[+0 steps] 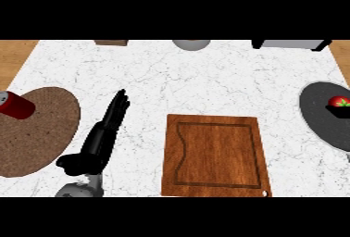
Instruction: Pick the tomato from the cutting board and place it in the pan
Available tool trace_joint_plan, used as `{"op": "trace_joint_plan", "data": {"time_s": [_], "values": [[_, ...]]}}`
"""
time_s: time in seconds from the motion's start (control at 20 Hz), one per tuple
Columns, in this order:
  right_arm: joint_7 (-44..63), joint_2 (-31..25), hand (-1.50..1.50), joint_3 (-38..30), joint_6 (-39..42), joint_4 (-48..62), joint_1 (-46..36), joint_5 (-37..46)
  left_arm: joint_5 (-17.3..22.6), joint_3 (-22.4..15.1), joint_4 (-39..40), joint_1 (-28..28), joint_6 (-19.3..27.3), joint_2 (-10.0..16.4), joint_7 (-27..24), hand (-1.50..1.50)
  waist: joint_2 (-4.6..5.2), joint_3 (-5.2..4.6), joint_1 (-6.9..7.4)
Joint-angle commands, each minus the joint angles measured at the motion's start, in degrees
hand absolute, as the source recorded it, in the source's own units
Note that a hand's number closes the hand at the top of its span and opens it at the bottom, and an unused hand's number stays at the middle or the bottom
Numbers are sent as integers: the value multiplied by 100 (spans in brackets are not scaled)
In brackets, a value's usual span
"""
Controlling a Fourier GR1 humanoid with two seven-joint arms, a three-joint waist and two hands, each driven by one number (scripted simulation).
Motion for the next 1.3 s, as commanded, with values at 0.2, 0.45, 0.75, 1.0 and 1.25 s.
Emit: {"op": "trace_joint_plan", "data": {"time_s": [0.2,0.45,0.75,1.0,1.25], "values": [[-1240,191,-150,-562,13,349,-265,-643,49,154,202,-142,-14,14,-44,0,6,8,-71],[-1921,-107,-150,-1337,221,219,-303,-1479,133,174,-7,256,-159,141,-251,0,-40,2,-106],[-2506,-449,-150,-1833,1466,441,146,-2199,32,91,-156,346,-58,81,-88,0,-103,-14,-251],[-2936,-485,-150,-2011,2667,538,514,-2651,-6,219,239,116,3,27,-203,0,-109,-21,-321],[-3295,-717,-150,-1719,3684,258,1214,-2700,175,257,-419,759,-250,292,-97,0,-151,-33,-337]]}}
